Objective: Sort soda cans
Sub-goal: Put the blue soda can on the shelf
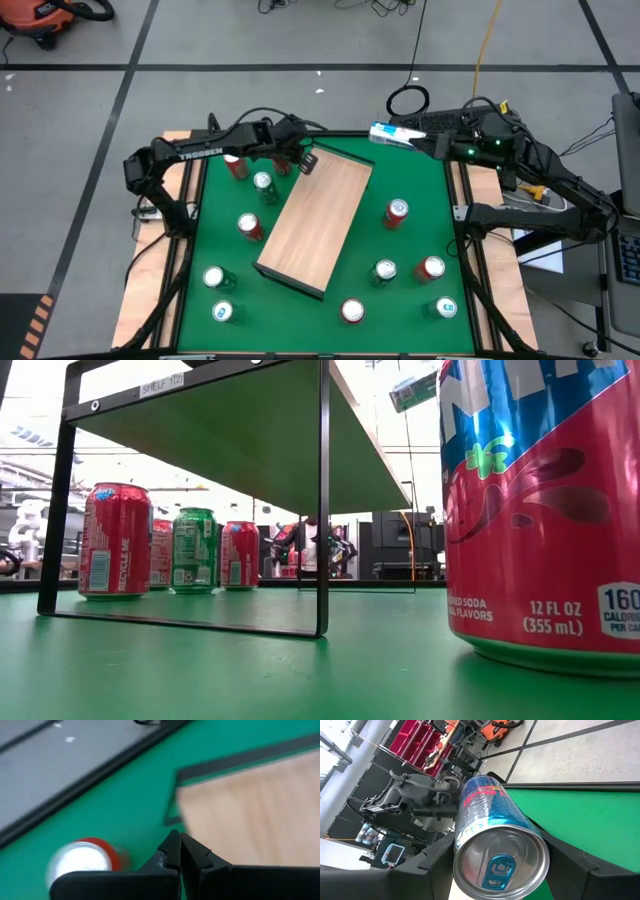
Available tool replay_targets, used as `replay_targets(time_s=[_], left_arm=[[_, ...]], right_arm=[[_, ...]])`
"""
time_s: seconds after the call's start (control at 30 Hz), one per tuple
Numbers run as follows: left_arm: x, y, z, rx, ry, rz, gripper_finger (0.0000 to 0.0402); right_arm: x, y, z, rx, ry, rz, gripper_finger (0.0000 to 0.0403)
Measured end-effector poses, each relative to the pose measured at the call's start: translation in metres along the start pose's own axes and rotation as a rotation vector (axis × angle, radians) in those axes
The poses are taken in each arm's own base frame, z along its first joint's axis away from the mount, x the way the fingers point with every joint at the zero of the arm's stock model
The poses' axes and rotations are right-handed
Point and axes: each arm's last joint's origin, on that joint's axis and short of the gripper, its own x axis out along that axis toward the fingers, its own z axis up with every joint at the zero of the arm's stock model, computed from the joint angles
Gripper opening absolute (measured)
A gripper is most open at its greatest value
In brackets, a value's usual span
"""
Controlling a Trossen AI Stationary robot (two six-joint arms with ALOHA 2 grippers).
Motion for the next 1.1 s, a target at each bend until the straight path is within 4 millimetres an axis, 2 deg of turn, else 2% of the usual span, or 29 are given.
replay_targets(time_s=[0.07,0.23,0.43,0.67,0.9,1.1], left_arm=[[0.005,0.003,-0.001,-0.001,0.011,0.03,0.0],[0.039,0.003,-0.007,-0.002,0.059,0.024,0.0],[0.048,-0.01,-0.002,0.04,0.006,-0.101,0.0],[0.043,-0.027,0.0,0.142,-0.069,-0.187,0.0],[0.039,-0.03,-0.003,0.172,-0.071,-0.158,0.0],[0.005,-0.019,0.015,0.143,-0.142,-0.151,0.0]], right_arm=[[0.001,0.0,0.0,0.0,0.002,-0.003,0.0233],[0.003,0.0,0.0,0.01,0.004,-0.006,0.0233],[0.003,0.0,0.0,0.021,0.004,-0.007,0.0233],[0.003,0.0,0.0,0.027,0.001,-0.009,0.0232],[0.004,0.0,0.0,0.027,0.0,-0.014,0.0232],[0.005,0.0,0.0,0.027,0.002,-0.017,0.0233]])
